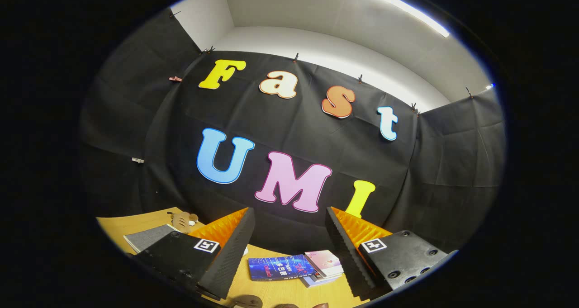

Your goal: Open the storage box then place both shoes into the box .Put the left shoe in first, then the right shoe, with the right side of both shoes facing outward in a uniform manner.

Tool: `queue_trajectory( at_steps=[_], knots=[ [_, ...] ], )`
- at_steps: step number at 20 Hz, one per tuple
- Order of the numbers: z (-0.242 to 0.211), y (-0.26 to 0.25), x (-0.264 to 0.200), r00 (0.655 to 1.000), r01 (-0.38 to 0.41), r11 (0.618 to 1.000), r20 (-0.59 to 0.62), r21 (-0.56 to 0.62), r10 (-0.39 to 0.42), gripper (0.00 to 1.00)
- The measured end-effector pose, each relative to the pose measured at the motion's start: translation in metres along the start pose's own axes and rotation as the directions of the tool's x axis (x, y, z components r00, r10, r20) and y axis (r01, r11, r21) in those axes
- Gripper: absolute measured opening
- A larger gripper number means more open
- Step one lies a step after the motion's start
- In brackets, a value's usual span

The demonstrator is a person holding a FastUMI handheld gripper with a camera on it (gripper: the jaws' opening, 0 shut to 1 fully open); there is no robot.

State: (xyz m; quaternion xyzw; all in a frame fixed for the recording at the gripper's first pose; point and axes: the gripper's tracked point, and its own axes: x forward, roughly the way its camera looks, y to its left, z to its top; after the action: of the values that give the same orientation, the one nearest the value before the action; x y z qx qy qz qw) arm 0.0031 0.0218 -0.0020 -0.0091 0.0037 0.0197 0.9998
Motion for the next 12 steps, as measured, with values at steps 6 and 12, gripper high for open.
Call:
queue_trajectory(
  at_steps=[6,12],
  knots=[
    [0.002,0.013,0.004,1.000,-0.031,0.999,0.002,0.010,0.031,0.97],
    [-0.022,0.076,0.014,0.944,-0.305,0.918,-0.046,0.255,0.326,0.96]
  ],
)
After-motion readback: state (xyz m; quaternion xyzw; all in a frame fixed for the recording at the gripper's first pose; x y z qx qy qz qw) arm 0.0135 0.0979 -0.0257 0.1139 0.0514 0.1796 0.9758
